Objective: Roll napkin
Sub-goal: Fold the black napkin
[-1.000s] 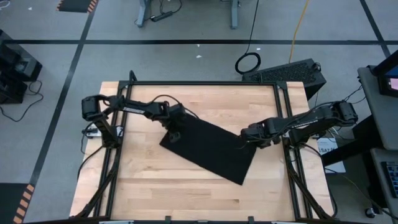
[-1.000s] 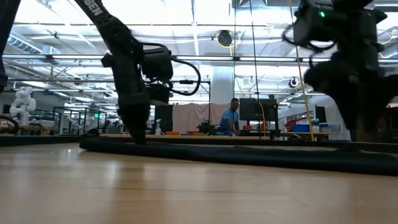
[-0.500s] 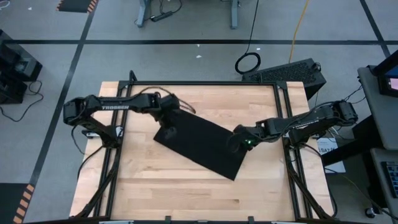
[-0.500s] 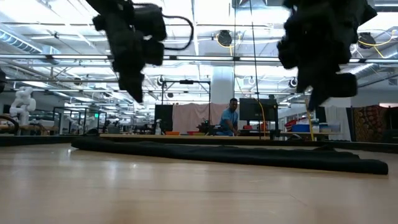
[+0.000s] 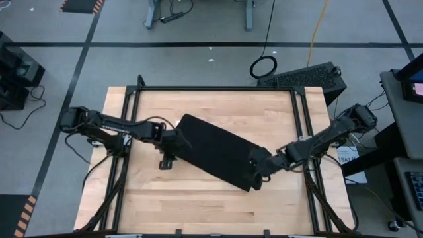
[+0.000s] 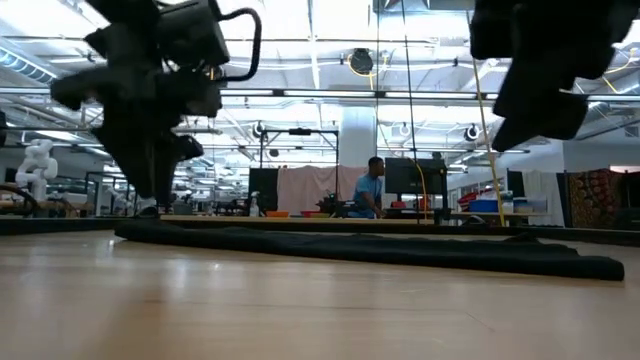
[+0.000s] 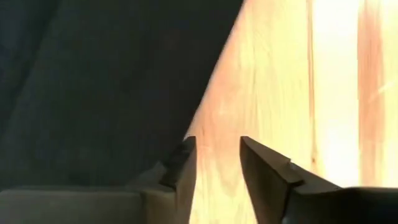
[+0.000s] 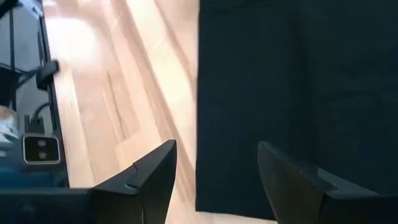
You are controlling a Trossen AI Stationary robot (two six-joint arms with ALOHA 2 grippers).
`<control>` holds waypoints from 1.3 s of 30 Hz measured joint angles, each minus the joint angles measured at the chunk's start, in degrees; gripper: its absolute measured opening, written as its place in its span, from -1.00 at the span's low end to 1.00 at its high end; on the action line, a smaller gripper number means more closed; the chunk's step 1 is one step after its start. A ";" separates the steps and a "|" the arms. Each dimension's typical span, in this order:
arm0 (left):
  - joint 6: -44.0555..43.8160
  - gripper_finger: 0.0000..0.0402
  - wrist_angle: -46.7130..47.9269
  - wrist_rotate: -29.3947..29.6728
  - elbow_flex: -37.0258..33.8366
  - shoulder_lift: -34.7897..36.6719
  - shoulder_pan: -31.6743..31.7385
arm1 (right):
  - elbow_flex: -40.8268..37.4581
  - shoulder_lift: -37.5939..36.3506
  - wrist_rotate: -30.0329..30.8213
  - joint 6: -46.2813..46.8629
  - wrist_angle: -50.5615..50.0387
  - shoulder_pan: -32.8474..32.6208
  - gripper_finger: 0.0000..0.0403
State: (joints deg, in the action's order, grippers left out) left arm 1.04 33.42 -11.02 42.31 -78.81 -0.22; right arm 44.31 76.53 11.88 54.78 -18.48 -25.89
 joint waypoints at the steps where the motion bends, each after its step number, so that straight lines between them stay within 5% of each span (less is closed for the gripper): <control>1: 0.60 -0.24 -0.84 0.82 -0.98 0.08 -0.12 | 0.00 0.65 0.15 0.08 0.53 -0.71 0.07; 7: 1.43 0.05 -2.02 5.15 -2.97 0.65 -0.04 | 0.00 4.48 0.18 1.51 2.63 -4.31 0.07; 20: -10.20 -0.01 -6.80 1.66 -7.15 -0.26 -1.86 | 0.00 14.54 2.27 -0.44 7.87 -10.93 0.44; 26: -20.07 -0.01 -5.45 0.15 -3.52 1.21 -5.94 | -0.02 15.65 1.60 0.87 8.42 -12.61 0.48; 30: -26.88 -0.01 -0.99 5.75 1.35 3.31 -8.00 | -0.02 15.65 1.60 1.96 8.50 -13.24 0.48; 36: -43.63 -0.01 5.62 22.06 4.49 9.66 -8.52 | -0.02 15.58 1.35 7.44 9.07 -13.22 0.48; 39: -41.58 -0.01 2.30 25.18 4.49 14.07 -8.04 | -0.02 15.52 1.36 10.01 9.54 -13.22 0.48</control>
State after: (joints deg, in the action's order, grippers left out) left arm -40.54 35.72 14.16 46.80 -64.74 -8.25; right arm 44.29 92.05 13.24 64.79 -8.93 -39.11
